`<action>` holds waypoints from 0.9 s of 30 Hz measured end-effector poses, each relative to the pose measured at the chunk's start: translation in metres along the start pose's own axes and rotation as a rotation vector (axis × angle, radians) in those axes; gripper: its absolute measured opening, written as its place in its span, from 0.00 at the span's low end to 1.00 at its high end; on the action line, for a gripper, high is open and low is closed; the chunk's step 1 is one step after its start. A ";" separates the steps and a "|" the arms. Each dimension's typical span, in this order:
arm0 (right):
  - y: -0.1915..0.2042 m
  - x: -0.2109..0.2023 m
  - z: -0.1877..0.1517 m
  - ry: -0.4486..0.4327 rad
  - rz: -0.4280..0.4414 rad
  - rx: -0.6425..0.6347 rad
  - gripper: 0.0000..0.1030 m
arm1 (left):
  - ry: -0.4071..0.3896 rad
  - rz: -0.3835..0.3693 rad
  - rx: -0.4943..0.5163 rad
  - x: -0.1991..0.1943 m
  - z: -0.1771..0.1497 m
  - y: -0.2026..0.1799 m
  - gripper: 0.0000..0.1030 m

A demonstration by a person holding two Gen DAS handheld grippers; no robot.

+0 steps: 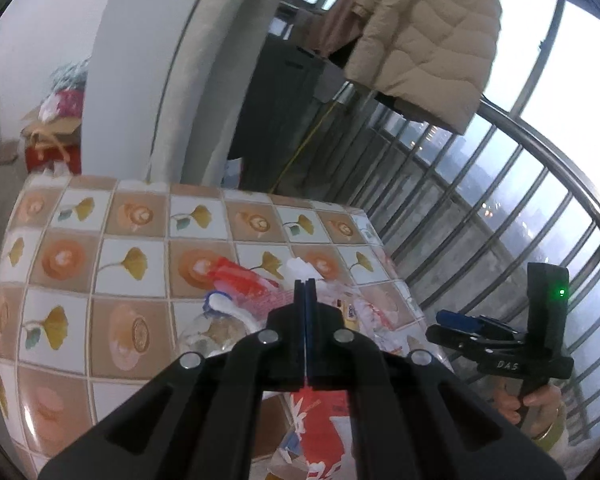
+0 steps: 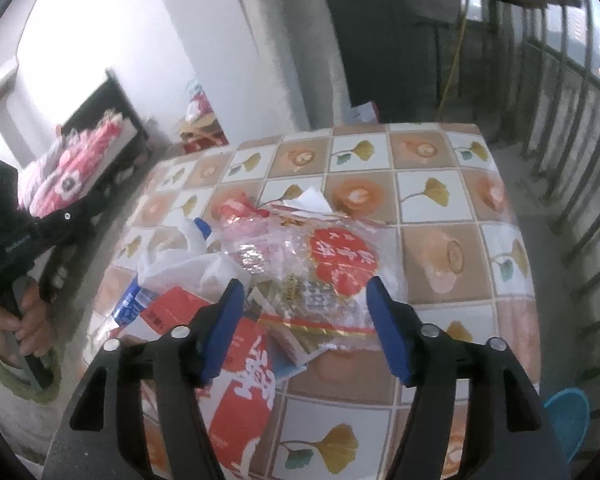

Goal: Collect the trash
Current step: 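Grasp the red wrapper with the left tool while the right tool grasps white tissue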

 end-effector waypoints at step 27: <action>0.000 0.031 0.028 0.108 -0.164 -0.064 0.00 | 0.227 0.008 0.087 0.037 -0.044 -0.008 0.53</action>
Point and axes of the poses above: each gripper's, at about its wrist camera, not at the fingertips, and x roughly the way its jaws point, y to its left, z to its top, the point moved 9 cm from there along x, roughly the way its jaws point, and after that the axes turned 13 degrees about y, right-handed, at the moved point
